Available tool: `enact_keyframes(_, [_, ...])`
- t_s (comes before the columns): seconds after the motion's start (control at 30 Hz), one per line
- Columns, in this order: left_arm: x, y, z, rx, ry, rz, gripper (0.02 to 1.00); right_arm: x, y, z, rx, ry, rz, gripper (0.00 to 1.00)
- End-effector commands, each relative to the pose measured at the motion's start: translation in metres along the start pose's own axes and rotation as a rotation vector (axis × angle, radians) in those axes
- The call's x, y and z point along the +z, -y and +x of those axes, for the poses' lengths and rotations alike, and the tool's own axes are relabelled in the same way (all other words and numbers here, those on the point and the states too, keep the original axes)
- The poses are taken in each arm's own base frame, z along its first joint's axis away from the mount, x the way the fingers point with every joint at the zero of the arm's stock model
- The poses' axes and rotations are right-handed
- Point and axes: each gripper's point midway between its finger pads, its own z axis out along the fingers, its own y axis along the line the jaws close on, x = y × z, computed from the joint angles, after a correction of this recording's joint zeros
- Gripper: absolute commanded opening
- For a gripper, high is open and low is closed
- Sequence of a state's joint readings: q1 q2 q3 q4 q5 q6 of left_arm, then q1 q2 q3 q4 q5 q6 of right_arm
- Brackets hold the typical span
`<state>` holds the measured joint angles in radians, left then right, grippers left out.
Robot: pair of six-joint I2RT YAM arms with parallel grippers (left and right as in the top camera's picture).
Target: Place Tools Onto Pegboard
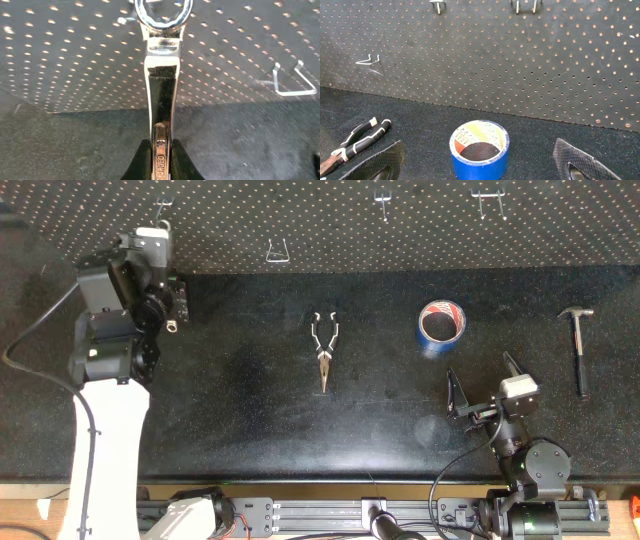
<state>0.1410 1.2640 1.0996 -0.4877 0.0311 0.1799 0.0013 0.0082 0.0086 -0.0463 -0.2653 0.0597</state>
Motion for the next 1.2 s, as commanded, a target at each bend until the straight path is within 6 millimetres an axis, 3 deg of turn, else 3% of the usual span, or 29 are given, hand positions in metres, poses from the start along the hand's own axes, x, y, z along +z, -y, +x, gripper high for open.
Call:
enact_keyframes(0.03, [0.016, -0.011, 0.023, -0.055, 0.012, -0.08, 0.029, 0.0, -0.004, 0.002, 0.011, -0.002, -0.02, 0.976])
enact_keyframes(0.37, [0.015, -0.028, -0.001, -0.126, 0.12, -0.119, 0.029, 0.0, -0.004, 0.002, 0.011, -0.002, -0.02, 0.976])
enact_keyframes(0.87, [0.053, -0.02, 0.014, -0.034, 0.048, -0.067, 0.027, 0.0, -0.004, 0.002, 0.011, -0.002, -0.02, 0.976])
enact_keyframes(0.97, [0.069, -0.026, -0.013, -0.033, 0.071, -0.07, 0.027, 0.0, -0.004, 0.002, 0.011, -0.002, -0.02, 0.976])
enact_keyframes(1.0, [0.073, -0.027, -0.019, -0.033, 0.075, -0.071, 0.126, 0.0, -0.004, 0.002, 0.011, -0.002, -0.02, 0.976])
enact_keyframes(1.03, [0.077, -0.029, -0.027, -0.033, 0.082, -0.073, 0.292, 0.0, -0.004, 0.002, 0.011, -0.002, -0.02, 0.976])
enact_keyframes(1.07, [0.081, -0.031, -0.033, -0.033, 0.088, -0.074, 0.531, 0.0, -0.004, 0.002, 0.011, -0.002, -0.02, 0.976])
enact_keyframes(1.1, [0.081, -0.031, -0.031, -0.033, 0.083, -0.072, 0.906, 0.0, -0.004, 0.002, 0.011, -0.002, -0.02, 0.976])
enact_keyframes(1.13, [0.075, -0.029, -0.031, -0.034, 0.074, -0.069, 0.996, 0.0, -0.004, 0.002, 0.011, -0.002, -0.02, 0.976])
enact_keyframes(1.2, [0.036, -0.025, -0.031, -0.09, 0.049, -0.05, 0.996, 0.0, -0.004, 0.002, 0.011, -0.002, -0.02, 0.976])
